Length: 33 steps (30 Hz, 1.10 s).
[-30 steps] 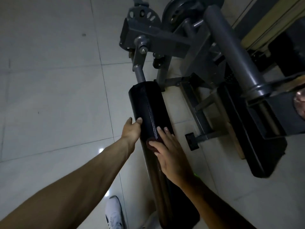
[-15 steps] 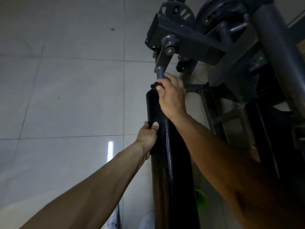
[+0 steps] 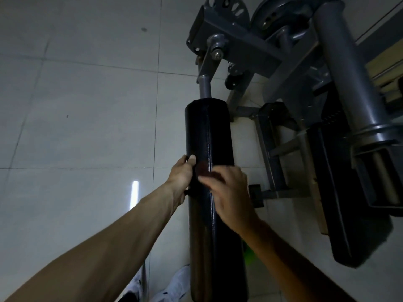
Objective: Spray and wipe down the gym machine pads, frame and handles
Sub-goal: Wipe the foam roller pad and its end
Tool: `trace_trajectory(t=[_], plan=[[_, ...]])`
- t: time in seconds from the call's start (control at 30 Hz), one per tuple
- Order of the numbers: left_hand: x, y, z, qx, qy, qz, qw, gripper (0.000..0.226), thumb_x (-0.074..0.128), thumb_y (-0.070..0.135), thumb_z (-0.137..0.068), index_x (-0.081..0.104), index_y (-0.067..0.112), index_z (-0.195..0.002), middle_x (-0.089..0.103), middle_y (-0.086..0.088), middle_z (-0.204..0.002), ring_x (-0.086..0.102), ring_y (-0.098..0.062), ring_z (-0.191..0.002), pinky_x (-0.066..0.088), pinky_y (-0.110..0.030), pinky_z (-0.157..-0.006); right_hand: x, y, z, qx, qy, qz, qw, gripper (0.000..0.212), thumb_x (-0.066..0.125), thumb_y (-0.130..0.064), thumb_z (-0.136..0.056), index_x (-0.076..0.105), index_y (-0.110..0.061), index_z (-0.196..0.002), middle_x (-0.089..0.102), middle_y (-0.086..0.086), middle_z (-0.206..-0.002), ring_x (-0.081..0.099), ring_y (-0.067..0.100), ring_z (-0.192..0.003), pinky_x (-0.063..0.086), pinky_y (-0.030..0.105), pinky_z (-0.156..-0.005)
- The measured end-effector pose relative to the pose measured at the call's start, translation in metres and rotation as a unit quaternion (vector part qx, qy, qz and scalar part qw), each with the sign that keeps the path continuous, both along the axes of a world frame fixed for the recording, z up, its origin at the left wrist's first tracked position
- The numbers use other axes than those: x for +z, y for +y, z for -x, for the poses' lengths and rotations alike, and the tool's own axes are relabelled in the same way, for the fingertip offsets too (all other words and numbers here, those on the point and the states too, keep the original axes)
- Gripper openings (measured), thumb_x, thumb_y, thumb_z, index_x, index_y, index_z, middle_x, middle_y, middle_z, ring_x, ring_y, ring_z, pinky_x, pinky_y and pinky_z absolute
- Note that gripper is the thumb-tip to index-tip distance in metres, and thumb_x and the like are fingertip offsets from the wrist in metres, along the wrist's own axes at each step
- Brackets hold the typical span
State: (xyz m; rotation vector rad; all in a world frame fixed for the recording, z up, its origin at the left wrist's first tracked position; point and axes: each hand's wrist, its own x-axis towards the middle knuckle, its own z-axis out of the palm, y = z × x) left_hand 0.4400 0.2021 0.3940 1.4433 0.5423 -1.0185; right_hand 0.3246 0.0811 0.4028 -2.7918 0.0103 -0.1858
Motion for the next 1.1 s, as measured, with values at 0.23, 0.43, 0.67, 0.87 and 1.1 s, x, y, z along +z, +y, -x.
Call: trace_trajectory(t=[0.23, 0.43, 0.67, 0.87, 1.1], plan=[[0.000, 0.006, -0.001, 0.005, 0.009, 0.001, 1.000, 0.049, 0.057, 0.052, -0.101, 0.052, 0.031, -0.145, 0.063, 0.004, -0.134, 0.061, -0.017, -0.112, 0.055, -0.045, -0.091, -0.013, 0.019, 0.093, 0.019, -0.011, -0.015, 1.000, 0.032, 0.055, -0.016, -0.097, 0.066, -0.027, -0.124, 0.051, -0.001, -0.126, 0.047, 0.022, -0.121, 0.043, 0.039, -0.098], [-0.007, 0.007, -0.004, 0.015, -0.007, -0.010, 1.000, 0.031, 0.054, 0.037, -0.106, 0.058, 0.028, -0.135, 0.069, 0.005, -0.107, 0.063, -0.012, -0.088, 0.052, -0.031, -0.069, -0.014, 0.007, -0.043, -0.103, -0.028, -0.007, 0.994, 0.037, 0.059, -0.009, -0.092, 0.069, -0.026, -0.124, 0.055, 0.004, -0.127, 0.051, 0.029, -0.116, 0.044, 0.040, -0.094], [-0.016, 0.026, -0.006, -0.043, -0.039, 0.022, 0.998, 0.026, 0.062, 0.013, -0.102, 0.055, 0.026, -0.124, 0.068, 0.007, -0.099, 0.065, 0.002, -0.066, 0.050, -0.014, -0.048, -0.003, -0.015, -0.195, -0.207, -0.019, 0.000, 0.978, 0.039, 0.063, -0.020, -0.100, 0.064, -0.030, -0.137, 0.050, 0.003, -0.137, 0.043, 0.026, -0.127, 0.036, 0.040, -0.109], [-0.024, 0.037, 0.025, -0.048, 0.029, 0.012, 0.998, 0.032, 0.056, 0.050, -0.101, 0.069, 0.024, -0.114, 0.071, 0.003, -0.112, 0.064, -0.018, -0.105, 0.050, -0.038, -0.099, 0.000, -0.006, -0.094, -0.115, 0.008, 0.055, 0.992, 0.034, 0.060, -0.024, -0.094, 0.070, -0.021, -0.126, 0.056, 0.014, -0.127, 0.051, 0.035, -0.115, 0.043, 0.046, -0.095], [-0.009, 0.028, 0.059, -0.005, 0.106, 0.054, 0.993, 0.064, 0.045, 0.073, -0.095, 0.070, 0.017, -0.110, 0.072, -0.003, -0.093, 0.069, -0.019, -0.080, 0.058, -0.028, -0.061, -0.011, 0.038, 0.069, -0.027, 0.015, 0.055, 0.998, 0.028, 0.051, -0.026, -0.095, 0.068, -0.021, -0.117, 0.058, 0.009, -0.115, 0.052, 0.032, -0.106, 0.047, 0.046, -0.085]])
